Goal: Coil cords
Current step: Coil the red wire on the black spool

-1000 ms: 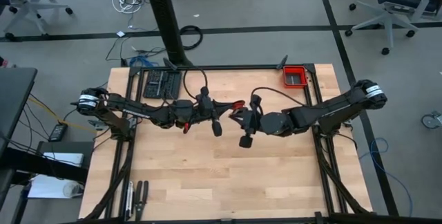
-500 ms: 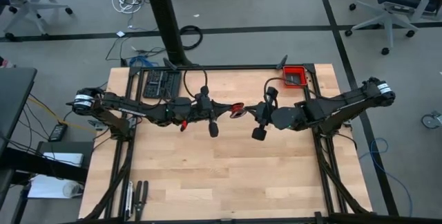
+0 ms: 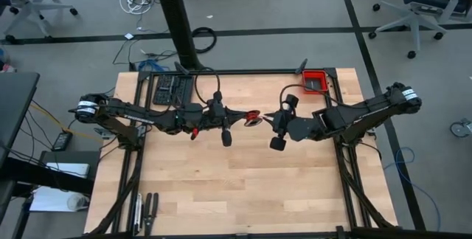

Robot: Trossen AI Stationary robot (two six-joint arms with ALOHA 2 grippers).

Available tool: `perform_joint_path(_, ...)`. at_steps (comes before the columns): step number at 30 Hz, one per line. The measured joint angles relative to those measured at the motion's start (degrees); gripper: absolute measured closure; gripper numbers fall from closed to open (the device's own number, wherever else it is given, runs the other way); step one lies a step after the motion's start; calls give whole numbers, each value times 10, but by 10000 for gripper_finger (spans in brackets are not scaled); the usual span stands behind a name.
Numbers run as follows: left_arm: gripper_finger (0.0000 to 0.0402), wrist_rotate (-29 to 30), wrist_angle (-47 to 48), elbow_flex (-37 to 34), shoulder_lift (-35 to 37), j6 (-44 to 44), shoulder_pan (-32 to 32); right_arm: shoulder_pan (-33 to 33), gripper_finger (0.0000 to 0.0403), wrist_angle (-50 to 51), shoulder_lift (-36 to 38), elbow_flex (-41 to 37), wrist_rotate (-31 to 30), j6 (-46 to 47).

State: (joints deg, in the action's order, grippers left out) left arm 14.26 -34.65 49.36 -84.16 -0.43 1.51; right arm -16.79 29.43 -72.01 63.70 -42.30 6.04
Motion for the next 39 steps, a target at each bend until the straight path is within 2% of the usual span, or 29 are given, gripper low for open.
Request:
perform_joint_path(30,401,0,-2,0,0,-3,0,0,380,80,-1,0,-3,34)
perform_joint_path(39,401,0,-3,0,0,-3,0,0,366,87,-1,0,-3,29)
